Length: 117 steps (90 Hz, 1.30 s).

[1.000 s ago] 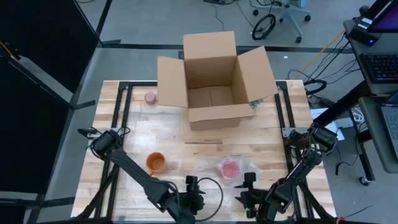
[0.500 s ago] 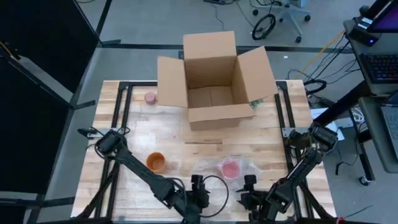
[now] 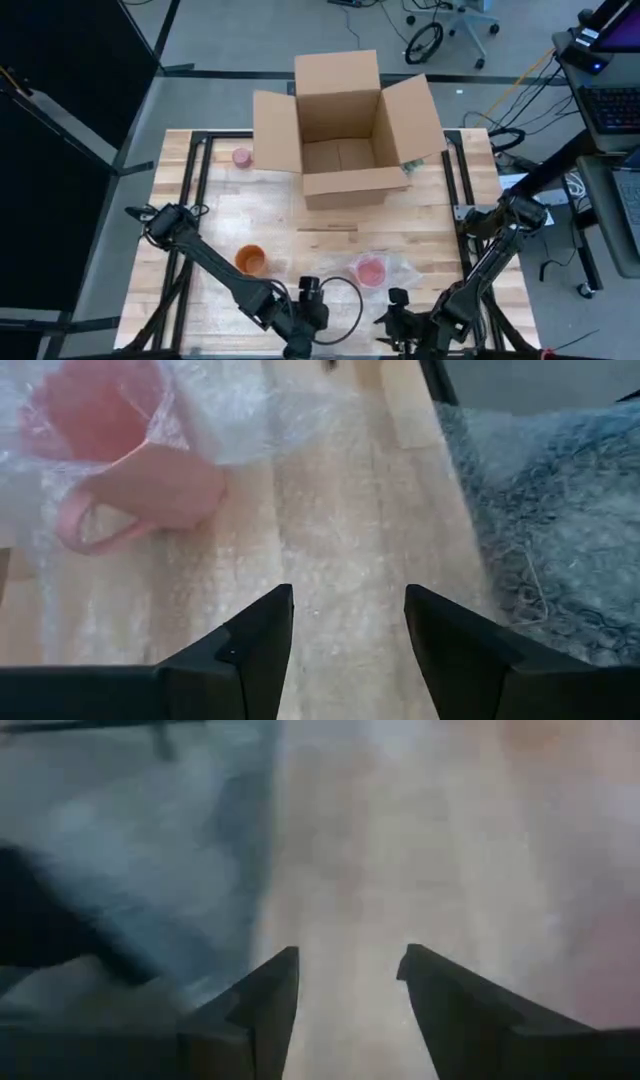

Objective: Wrap mug
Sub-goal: Wrap the pink cup with the bubble wrap

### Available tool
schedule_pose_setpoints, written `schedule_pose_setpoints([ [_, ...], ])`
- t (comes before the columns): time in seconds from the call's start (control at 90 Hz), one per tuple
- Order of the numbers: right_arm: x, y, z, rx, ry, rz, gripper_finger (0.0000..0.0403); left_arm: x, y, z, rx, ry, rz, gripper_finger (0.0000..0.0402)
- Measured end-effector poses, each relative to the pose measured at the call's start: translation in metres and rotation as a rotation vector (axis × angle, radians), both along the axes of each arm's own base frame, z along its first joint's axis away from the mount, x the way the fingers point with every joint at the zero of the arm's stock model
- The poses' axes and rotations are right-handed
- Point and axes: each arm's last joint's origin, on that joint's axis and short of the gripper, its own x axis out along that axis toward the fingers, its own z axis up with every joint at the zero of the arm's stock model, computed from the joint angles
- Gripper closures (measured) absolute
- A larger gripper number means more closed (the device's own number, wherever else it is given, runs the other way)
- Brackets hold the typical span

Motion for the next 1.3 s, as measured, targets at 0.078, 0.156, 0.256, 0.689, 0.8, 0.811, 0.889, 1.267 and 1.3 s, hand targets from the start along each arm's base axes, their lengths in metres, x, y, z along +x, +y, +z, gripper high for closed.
schedule_pose_setpoints([
  [0.078, 0.013, -0.006, -0.003, 0.000, -0.030, -0.052, 0.0234, -0.001, 0.001, -0.001, 0.018, 0.006, 0.008, 0.0219],
  [0.156, 0.020, -0.013, -0.004, -0.004, -0.025, -0.071, 0.0234, -0.003, 0.002, -0.002, 0.031, 0.026, 0.015, 0.0219],
  [0.256, 0.025, -0.019, -0.001, -0.041, -0.031, -0.057, 0.0234, -0.006, 0.003, -0.003, 0.040, 0.054, 0.031, 0.0219],
  [0.689, 0.040, -0.037, -0.023, -0.117, 0.085, -0.117, 0.0234, -0.009, 0.010, 0.000, 0.087, 0.070, 0.057, 0.0219],
  [0.8, 0.028, -0.035, -0.027, -0.157, 0.140, -0.112, 0.0234, -0.009, 0.011, 0.000, 0.087, 0.070, 0.057, 0.0219],
  [0.811, 0.027, -0.034, -0.027, -0.160, 0.147, -0.113, 0.0234, -0.009, 0.011, 0.000, 0.087, 0.070, 0.057, 0.0219],
  [0.889, 0.017, -0.034, -0.030, -0.186, 0.193, -0.123, 0.0234, -0.009, 0.011, 0.000, 0.087, 0.070, 0.057, 0.0219],
  [1.267, 0.003, -0.015, -0.017, -0.164, 0.227, -0.093, 0.0234, -0.006, 0.013, 0.000, 0.083, 0.066, 0.064, 0.0219],
  [1.3, 0.001, -0.011, -0.013, -0.160, 0.238, -0.067, 0.0234, -0.006, 0.013, 0.000, 0.083, 0.066, 0.065, 0.0219],
])
